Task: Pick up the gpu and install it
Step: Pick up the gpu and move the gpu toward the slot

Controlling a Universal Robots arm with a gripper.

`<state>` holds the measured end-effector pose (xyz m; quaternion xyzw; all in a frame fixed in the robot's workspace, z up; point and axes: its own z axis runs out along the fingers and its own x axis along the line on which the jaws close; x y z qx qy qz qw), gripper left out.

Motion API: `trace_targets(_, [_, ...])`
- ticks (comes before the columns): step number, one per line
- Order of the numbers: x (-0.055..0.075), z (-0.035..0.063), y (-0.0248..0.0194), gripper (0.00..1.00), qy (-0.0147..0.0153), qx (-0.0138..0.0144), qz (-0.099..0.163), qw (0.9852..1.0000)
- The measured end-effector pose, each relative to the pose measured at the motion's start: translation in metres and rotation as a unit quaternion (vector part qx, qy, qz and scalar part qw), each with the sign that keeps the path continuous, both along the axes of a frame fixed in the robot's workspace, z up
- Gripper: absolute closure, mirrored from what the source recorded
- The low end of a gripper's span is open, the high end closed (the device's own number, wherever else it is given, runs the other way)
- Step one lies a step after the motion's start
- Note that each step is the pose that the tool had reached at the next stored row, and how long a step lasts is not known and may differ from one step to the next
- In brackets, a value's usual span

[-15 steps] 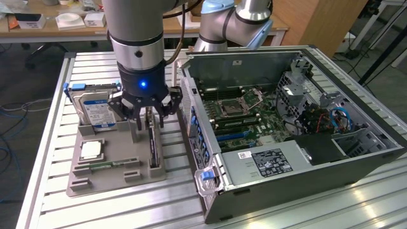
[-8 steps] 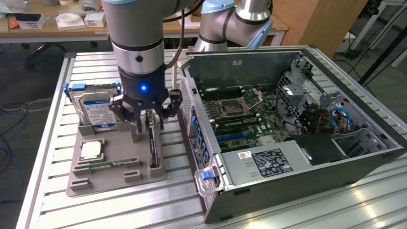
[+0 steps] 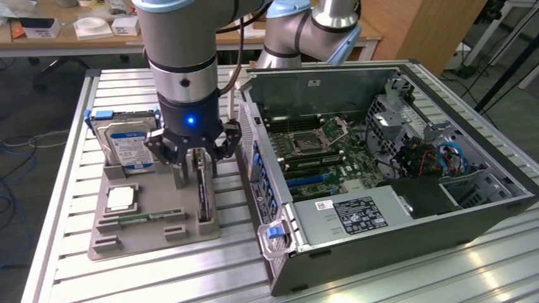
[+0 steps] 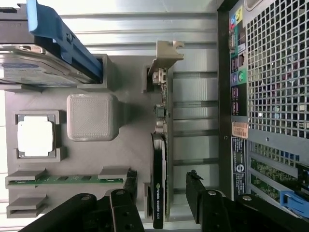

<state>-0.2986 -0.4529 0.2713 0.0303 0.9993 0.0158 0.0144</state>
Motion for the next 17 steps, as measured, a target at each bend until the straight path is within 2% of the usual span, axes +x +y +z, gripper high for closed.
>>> trace_targets(4, [0.000, -0.0055, -0.0016, 0.47, 0.0000, -0.0001, 0.000, 1.0000])
trace_targets(17, [-0.002, -0.0250, -0.0008, 0.47, -0.0005, -0.0007, 0.000, 1.0000])
